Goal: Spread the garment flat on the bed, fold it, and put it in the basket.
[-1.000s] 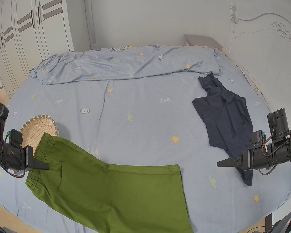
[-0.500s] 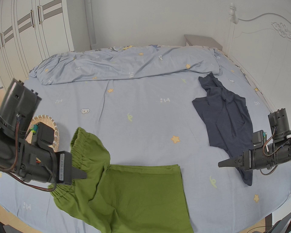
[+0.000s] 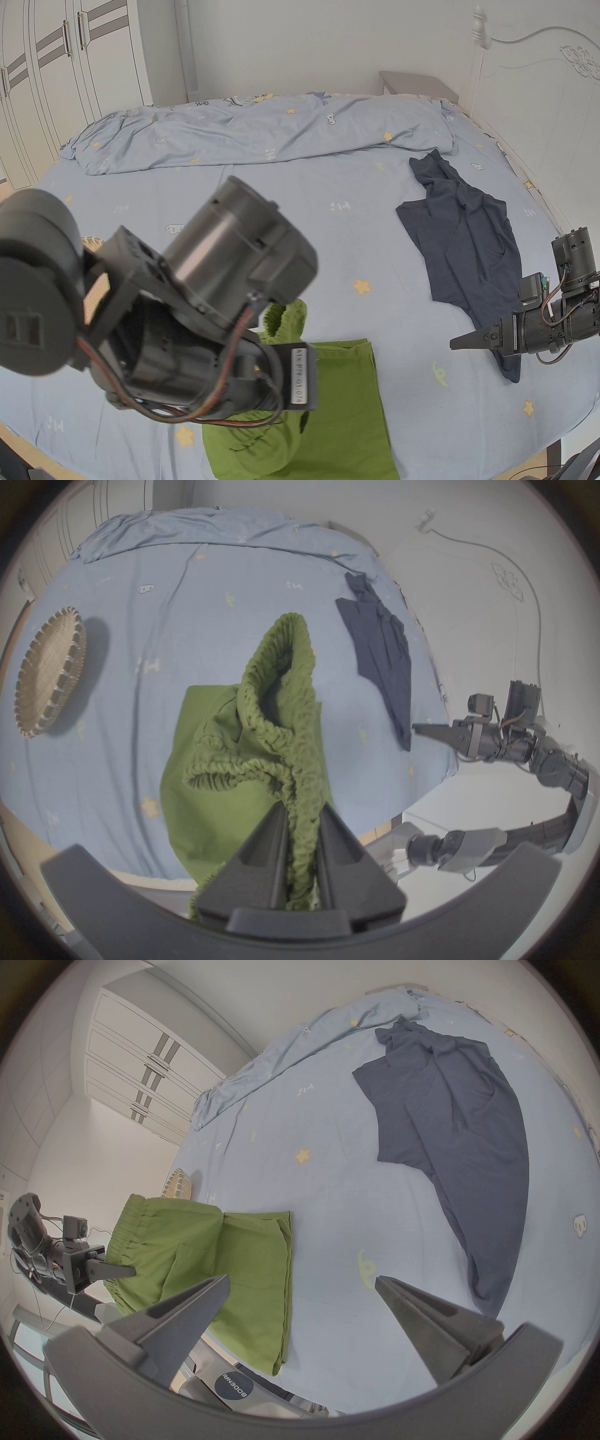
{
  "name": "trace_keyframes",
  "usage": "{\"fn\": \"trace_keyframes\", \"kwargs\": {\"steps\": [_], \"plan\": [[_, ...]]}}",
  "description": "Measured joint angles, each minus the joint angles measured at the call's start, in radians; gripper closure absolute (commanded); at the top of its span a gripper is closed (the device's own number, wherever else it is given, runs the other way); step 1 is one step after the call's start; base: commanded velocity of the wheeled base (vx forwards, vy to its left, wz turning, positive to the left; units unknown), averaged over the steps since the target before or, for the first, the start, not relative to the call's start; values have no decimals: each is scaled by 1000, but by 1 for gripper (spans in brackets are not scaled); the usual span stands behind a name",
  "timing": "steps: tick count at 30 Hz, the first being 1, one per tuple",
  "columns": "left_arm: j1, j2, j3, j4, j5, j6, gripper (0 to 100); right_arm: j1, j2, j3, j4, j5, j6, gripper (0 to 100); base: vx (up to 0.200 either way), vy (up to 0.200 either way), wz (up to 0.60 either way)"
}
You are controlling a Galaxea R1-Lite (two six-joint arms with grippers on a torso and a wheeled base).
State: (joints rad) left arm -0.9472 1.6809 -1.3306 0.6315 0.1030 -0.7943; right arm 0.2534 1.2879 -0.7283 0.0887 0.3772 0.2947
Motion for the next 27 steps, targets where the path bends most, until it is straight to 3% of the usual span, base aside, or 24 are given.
{"fn": "trace_keyframes", "kwargs": {"steps": [6,7,23,27], "plan": [[-31,93,-11,-122,26,-35,100,3,6,11,-3,-1,-14,0,0,0,0],[-36,107,-12,-127,29,-38,0,3,8,13,-2,-1,-17,0,0,0,0],[-46,172,-16,-211,34,-99,0,3,40,23,-5,-2,-22,0,0,0,0],[-8,156,-1,-211,-11,-109,0,4,43,23,-5,-1,-22,0,0,0,0]]}}
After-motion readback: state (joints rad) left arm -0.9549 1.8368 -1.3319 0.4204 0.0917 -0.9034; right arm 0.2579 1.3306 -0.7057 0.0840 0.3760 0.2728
